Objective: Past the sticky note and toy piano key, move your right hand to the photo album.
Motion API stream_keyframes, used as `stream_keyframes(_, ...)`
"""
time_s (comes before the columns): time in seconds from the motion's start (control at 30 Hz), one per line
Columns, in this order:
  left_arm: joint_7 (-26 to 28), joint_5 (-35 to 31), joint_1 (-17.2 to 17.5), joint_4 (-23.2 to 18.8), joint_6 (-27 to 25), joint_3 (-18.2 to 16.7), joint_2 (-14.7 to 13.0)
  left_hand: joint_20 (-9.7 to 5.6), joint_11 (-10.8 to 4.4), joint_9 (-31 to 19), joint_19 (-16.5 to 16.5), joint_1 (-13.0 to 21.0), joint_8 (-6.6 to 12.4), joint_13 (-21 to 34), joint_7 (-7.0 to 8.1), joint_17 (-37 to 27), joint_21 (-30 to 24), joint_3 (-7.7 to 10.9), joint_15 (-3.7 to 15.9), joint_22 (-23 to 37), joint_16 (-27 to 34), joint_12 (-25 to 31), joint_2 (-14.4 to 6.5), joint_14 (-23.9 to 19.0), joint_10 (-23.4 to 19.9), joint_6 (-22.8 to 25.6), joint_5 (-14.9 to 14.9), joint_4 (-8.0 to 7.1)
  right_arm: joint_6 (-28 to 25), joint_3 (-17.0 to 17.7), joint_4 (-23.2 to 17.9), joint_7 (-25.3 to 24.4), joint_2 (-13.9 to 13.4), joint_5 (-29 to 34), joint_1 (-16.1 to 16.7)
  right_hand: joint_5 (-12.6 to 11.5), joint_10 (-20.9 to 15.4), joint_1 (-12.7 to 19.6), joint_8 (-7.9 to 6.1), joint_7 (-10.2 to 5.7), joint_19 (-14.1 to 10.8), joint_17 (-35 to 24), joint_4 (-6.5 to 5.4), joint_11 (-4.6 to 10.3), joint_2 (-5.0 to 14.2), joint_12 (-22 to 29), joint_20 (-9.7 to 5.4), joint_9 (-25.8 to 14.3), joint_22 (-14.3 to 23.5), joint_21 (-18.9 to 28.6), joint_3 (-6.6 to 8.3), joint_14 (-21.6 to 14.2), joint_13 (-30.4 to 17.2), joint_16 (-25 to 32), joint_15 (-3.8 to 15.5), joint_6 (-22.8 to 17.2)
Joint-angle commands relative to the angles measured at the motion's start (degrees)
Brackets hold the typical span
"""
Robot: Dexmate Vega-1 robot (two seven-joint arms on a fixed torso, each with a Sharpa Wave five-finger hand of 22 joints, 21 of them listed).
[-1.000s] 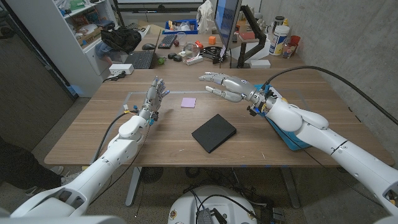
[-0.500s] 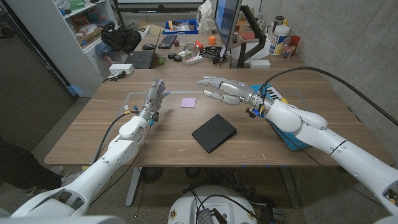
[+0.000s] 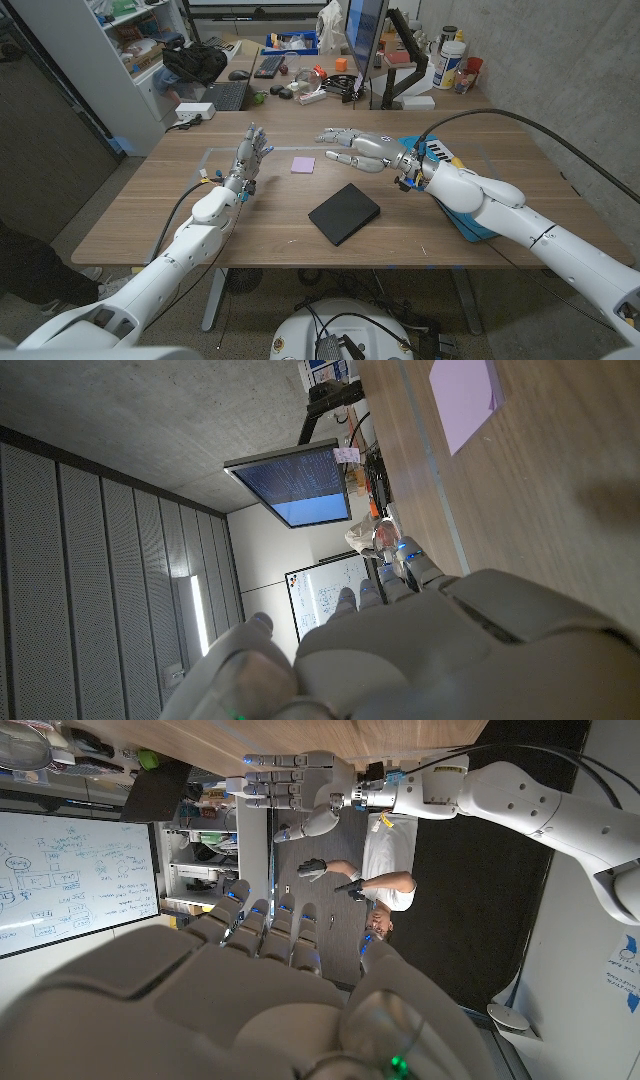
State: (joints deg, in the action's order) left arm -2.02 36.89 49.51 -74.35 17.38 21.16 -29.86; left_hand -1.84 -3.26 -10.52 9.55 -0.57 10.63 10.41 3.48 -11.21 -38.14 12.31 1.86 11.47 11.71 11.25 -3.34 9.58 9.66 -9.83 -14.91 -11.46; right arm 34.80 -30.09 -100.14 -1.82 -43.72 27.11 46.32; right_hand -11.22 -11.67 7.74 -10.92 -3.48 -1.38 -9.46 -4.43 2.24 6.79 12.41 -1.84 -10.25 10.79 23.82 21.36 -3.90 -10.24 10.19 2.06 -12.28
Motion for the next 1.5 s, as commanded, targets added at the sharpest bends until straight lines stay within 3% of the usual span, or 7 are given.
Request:
stream_keyframes(0.03, 0.3, -0.3, -0.1, -0.3, -0.3, 0.3, 0.1, -5.41, 0.02, -0.1, 20.3, 0.0, 0.25, 0.2, 0.51, -0.1, -0.4, -0.07, 2.73, 0.1, 0.3, 0.2, -7.2, 22.8, 17.8, -17.1, -0.4, 0.09, -0.4, -0.6, 0.3, 0.6, -0.3, 1.2, -0.4, 0.2, -0.1, 0.1, 0.04, 0.32, -0.4, -0.3, 0.04, -0.17, 2.09, -0.3, -3.35, -0.3, 0.1, -0.1, -0.38, -0.3, -0.2, 0.2, 0.47, -0.4)
stream_keyframes(1.5, 1.0, -0.3, 1.3, -1.4, -0.2, -0.2, -0.7, -5.40, -0.05, -0.1, 20.3, 0.0, 0.23, 0.2, 0.58, -0.1, -0.4, -0.21, 2.64, 0.1, 0.4, 0.1, -7.2, 22.7, 17.9, -17.2, -0.5, 0.09, -3.2, -3.4, -0.5, 1.2, -0.7, 5.8, -1.2, 0.1, 0.2, 0.9, 0.11, 0.31, -0.4, -0.2, 0.54, -0.23, 2.22, -0.5, -3.53, -0.3, 0.1, -0.6, -0.12, 0.0, -0.2, 0.1, 0.45, -0.2)
